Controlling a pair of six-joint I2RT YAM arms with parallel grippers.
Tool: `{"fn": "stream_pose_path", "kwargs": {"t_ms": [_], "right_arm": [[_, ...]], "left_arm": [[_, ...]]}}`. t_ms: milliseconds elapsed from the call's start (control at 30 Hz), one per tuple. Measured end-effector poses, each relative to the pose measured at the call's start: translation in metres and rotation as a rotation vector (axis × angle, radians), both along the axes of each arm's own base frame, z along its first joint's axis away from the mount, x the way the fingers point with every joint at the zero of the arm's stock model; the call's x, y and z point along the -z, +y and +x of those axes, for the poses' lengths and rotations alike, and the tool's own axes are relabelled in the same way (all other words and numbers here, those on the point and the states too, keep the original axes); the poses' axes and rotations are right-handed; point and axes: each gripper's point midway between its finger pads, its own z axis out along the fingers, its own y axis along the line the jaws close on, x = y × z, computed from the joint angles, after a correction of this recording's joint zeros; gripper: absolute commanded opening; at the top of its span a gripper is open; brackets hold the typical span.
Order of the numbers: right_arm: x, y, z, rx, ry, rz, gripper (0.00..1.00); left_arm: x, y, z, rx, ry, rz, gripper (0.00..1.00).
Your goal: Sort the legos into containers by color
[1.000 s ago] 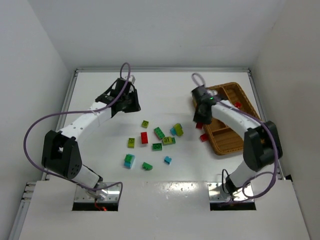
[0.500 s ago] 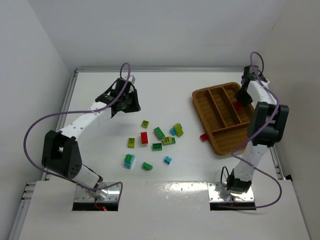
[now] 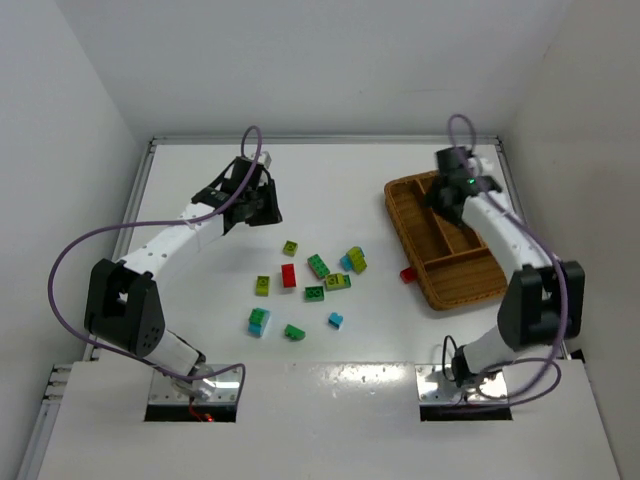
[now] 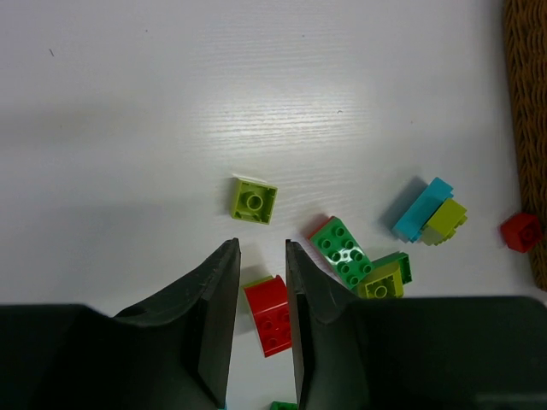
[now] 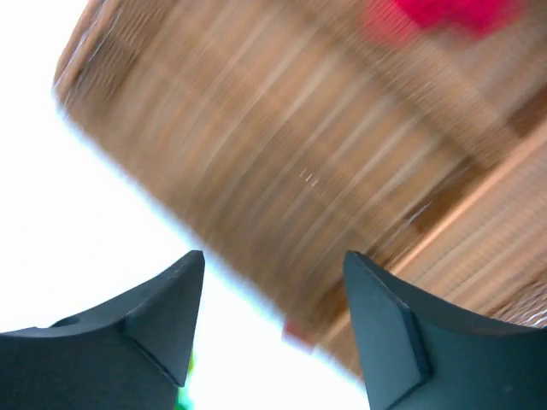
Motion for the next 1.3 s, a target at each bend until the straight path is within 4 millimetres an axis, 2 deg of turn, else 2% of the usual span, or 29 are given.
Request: {"fn": "stream_pose_path", "kwargs": {"t_ms": [67,100,167,233,300,367,400,700,1033,1133,1200,1300], "right_arm": [[-0.004,0.055,-0.021,-0.131,-0.017,0.020,0.72],[0.001,0.077,-0.035,-0.185,-0.009,0.038,0.72],[0.023,0.111,-0.067,-0.261,0.046,0.084,0.72],[0.054,0.122,-0.099,-0.268,0.131,0.121,0.73],[0.083,0.121,-0.131,-0.236,0.224,0.146,0.73],[0.101,0.116,-0.153,-0.182,0.287,0.159,0.73],[0.105,0.116,-0.157,-0.160,0.296,0.169,0.73],[0.118,0.123,-0.133,0.022,0.209,0.217,0.73],[0.121,0.114,-0.111,0.164,0.110,0.061,0.68],[0.122,0.114,-0.103,0.175,0.093,0.032,0.61],[0.123,0.112,-0.102,0.182,0.088,0.019,0.52],[0.125,0.110,-0.102,0.191,0.086,0.008,0.47]], "left_arm": [[0.000,0.000,0.000,0.000,0.000,0.000,0.34],[0.000,0.000,0.000,0.000,0.000,0.000,0.34],[0.000,0.000,0.000,0.001,0.001,-0.001,0.34],[0.000,-0.001,-0.001,0.003,0.002,-0.002,0.34],[0.000,-0.001,-0.001,0.006,0.003,-0.005,0.34],[0.000,-0.001,-0.001,0.006,0.004,-0.006,0.34],[0.000,-0.001,-0.001,0.007,0.003,-0.006,0.34],[0.000,-0.002,-0.001,0.011,0.003,-0.005,0.34],[0.000,-0.002,-0.001,0.013,0.003,-0.003,0.34],[0.000,-0.001,-0.001,0.014,0.002,-0.002,0.34],[0.000,-0.001,-0.001,0.014,0.002,-0.002,0.34],[0.000,-0.001,-0.001,0.014,0.002,-0.002,0.34]]}}
